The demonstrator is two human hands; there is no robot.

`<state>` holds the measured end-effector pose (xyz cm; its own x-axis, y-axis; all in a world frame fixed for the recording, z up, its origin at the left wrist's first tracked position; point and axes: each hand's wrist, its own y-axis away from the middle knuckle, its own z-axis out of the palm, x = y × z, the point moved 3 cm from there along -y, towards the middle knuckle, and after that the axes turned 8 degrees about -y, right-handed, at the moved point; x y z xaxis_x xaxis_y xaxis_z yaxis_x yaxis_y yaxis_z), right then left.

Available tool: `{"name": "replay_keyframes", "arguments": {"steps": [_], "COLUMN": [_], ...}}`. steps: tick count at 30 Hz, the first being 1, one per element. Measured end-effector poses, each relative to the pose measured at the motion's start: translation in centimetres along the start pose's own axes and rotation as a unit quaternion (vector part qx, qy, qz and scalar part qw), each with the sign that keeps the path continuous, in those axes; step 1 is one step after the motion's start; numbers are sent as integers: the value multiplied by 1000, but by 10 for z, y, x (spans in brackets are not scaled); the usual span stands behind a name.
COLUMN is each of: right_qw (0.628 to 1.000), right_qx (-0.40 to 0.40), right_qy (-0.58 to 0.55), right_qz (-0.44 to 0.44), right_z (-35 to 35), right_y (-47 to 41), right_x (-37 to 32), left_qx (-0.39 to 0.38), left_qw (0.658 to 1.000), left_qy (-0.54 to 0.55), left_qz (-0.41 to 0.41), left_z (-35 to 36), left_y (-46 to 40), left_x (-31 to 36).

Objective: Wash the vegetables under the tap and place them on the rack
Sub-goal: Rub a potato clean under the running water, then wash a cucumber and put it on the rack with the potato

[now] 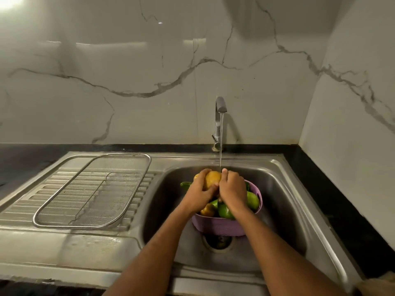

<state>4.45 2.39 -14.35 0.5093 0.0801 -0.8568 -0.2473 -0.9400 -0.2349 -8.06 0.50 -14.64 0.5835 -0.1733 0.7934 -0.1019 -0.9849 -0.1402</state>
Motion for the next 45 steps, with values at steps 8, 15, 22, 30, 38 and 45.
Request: {"name": "replay_keyframes", "arguments": {"steps": [8,15,22,30,38,45], "right_qw": [995,988,986,984,984,985], "right_qx": [-75,-135,-152,-164,-165,-160], "right_qy": [-47,-13,18,14,13,5], "right_qz": [-48,-76,-72,-76,-70,-60], "right_z": [4,15,14,10,9,5], "right_y": [3,1,3,4,5,5], "right_x": [-1,0,2,2,2,3], "left_qx": [96,99,26,-57,-85,-27], "left_qw": [995,964,891,855,860,872], "left_qy": [-29,-246,-422,-490,-468,-461], "left_qz": [-6,-29,-166,-162,-187,-165], "left_z": [-64,-209,-282,-283,-279,-270], "left_y": [19,66,113,122,122,117], "left_x": [12,15,-46,-79,-82,-73]}}
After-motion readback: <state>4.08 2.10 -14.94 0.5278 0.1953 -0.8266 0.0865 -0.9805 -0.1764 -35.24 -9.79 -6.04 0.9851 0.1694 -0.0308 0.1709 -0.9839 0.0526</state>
